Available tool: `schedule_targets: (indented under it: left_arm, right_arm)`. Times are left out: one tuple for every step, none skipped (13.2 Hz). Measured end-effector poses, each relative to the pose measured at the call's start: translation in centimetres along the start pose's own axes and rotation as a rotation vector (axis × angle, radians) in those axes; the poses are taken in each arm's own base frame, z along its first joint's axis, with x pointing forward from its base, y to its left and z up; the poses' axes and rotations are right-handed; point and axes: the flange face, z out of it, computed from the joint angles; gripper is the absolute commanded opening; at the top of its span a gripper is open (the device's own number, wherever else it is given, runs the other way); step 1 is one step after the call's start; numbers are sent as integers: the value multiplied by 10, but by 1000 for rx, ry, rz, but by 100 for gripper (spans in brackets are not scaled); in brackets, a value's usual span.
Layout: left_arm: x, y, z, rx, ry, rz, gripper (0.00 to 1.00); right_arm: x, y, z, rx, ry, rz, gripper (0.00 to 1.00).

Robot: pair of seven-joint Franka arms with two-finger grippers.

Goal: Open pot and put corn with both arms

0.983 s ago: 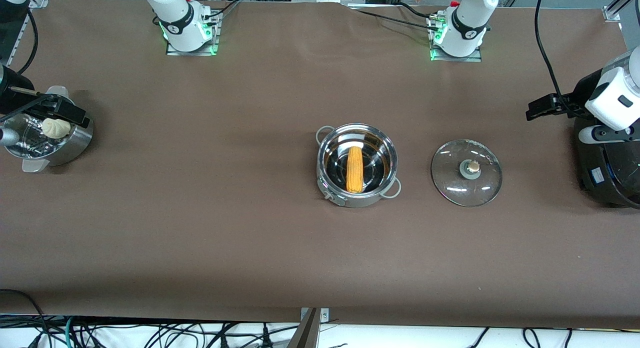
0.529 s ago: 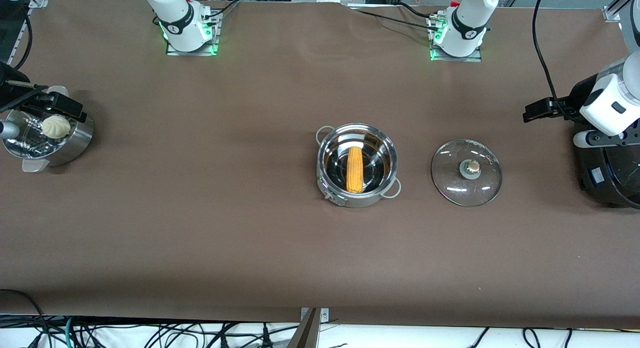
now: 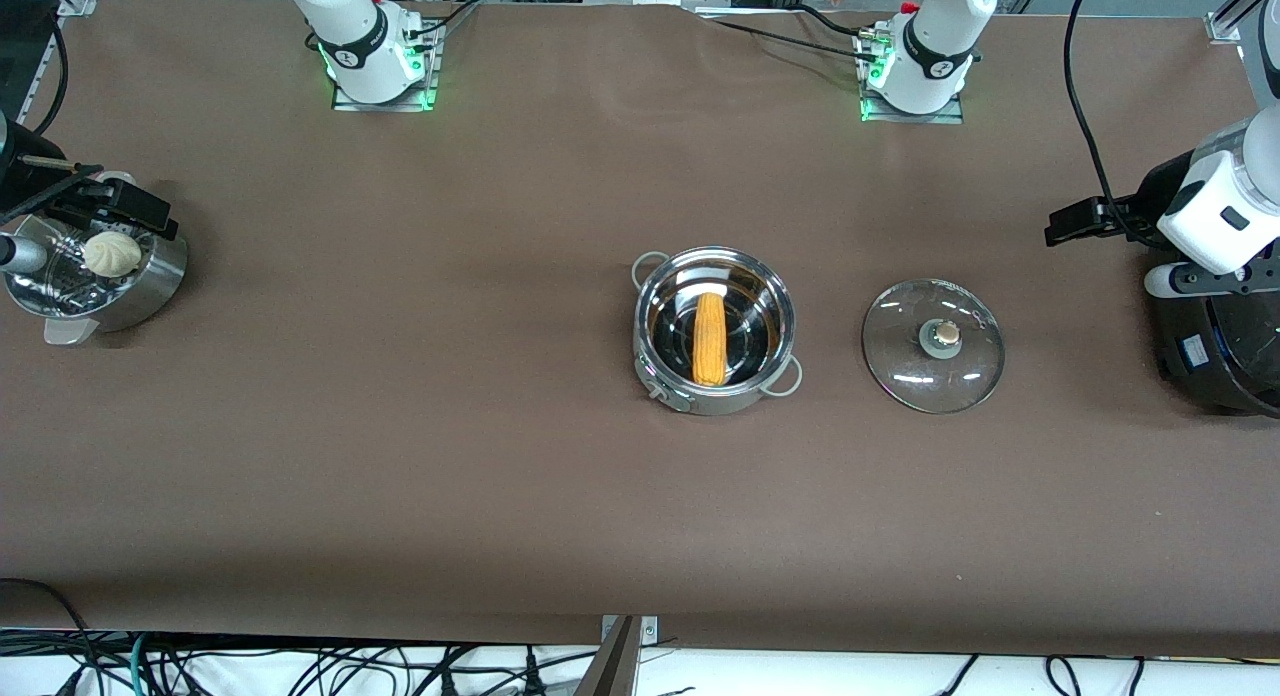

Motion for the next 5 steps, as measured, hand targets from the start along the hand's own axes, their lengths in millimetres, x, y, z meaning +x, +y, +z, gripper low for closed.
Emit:
schedule_targets:
  left_arm:
    - [0, 0, 0, 0, 0, 0, 100]
    - [0, 0, 0, 0, 0, 0, 100]
    - [0, 0, 0, 0, 0, 0, 100]
    - [0, 0, 0, 0, 0, 0, 100]
    - [0, 0, 0, 0, 0, 0, 100]
  right_arm:
    - [1, 0, 2, 0, -2, -7, 100]
    - [2, 0, 3, 0, -4, -11, 100]
    - [2, 0, 3, -1, -5, -11, 100]
    - [3, 0, 4, -1, -6, -11, 100]
    - [3, 0, 5, -1, -7, -11, 100]
